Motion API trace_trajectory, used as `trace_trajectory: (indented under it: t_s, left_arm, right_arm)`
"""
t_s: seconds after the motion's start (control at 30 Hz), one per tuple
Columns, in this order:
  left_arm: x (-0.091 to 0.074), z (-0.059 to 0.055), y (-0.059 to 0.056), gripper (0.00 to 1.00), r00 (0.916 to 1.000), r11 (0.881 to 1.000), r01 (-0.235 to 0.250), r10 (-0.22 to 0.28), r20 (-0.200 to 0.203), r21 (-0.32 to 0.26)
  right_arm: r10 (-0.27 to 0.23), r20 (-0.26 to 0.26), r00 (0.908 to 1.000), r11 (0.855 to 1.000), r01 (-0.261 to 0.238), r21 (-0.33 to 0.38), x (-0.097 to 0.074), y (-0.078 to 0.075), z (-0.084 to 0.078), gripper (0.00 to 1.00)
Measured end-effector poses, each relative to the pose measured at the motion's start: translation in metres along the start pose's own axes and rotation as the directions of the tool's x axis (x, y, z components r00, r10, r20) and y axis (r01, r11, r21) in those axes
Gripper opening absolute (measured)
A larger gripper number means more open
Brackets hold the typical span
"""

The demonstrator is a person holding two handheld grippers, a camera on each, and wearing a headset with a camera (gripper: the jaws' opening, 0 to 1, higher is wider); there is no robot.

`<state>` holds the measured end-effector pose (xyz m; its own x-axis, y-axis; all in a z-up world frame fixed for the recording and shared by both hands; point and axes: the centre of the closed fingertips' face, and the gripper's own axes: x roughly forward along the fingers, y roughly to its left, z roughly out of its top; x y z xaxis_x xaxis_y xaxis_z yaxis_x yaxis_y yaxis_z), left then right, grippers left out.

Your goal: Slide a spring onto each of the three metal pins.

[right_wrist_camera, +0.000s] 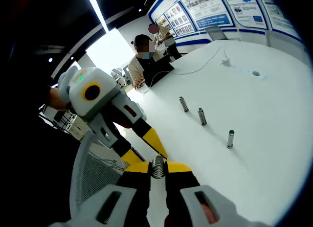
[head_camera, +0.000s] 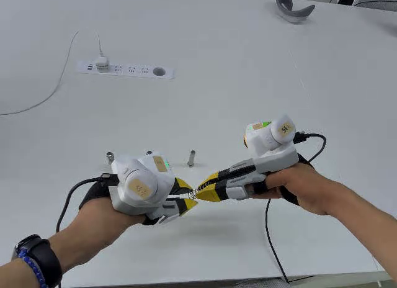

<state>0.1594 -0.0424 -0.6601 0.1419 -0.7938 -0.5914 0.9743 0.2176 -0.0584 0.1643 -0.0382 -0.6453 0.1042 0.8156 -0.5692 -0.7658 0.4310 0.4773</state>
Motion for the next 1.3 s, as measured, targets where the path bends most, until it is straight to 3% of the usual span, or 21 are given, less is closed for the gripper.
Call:
trace_trajectory:
  t_s: [0.17,0.5,0.6,0.87,1.3]
  left_arm:
    - [0.0,-0.005,0.003,0.2,0.9998,1.0,-0.018,0.018,-0.001,-0.025]
    - [-0.009,-0.023,0.023,0.24,0.9963,0.992,-0.086,0.085,-0.013,-0.095]
    - [-0.013,-0.027,0.028,0.27,0.9948,0.988,-0.102,0.101,-0.014,-0.116]
    - [-0.021,-0.038,0.044,0.35,0.9863,0.967,-0.164,0.163,-0.021,-0.197]
    - [-0.031,-0.061,0.056,0.42,0.9745,0.937,-0.224,0.22,-0.044,-0.27]
  right_arm:
    - [-0.018,0.011,0.9998,1.0,0.018,0.01,-0.004,-0.004,-0.002,0.12]
    - [-0.079,0.027,0.9965,0.997,0.078,0.024,-0.01,-0.015,-0.007,0.12]
    - [-0.101,0.007,0.9949,0.994,0.1,0.038,-0.01,-0.02,-0.013,0.12]
    - [-0.156,-0.021,0.9876,0.987,0.156,0.029,-0.011,-0.031,-0.02,0.12]
    - [-0.22,-0.099,0.9704,0.975,0.219,-0.024,-0.014,-0.054,-0.025,0.12]
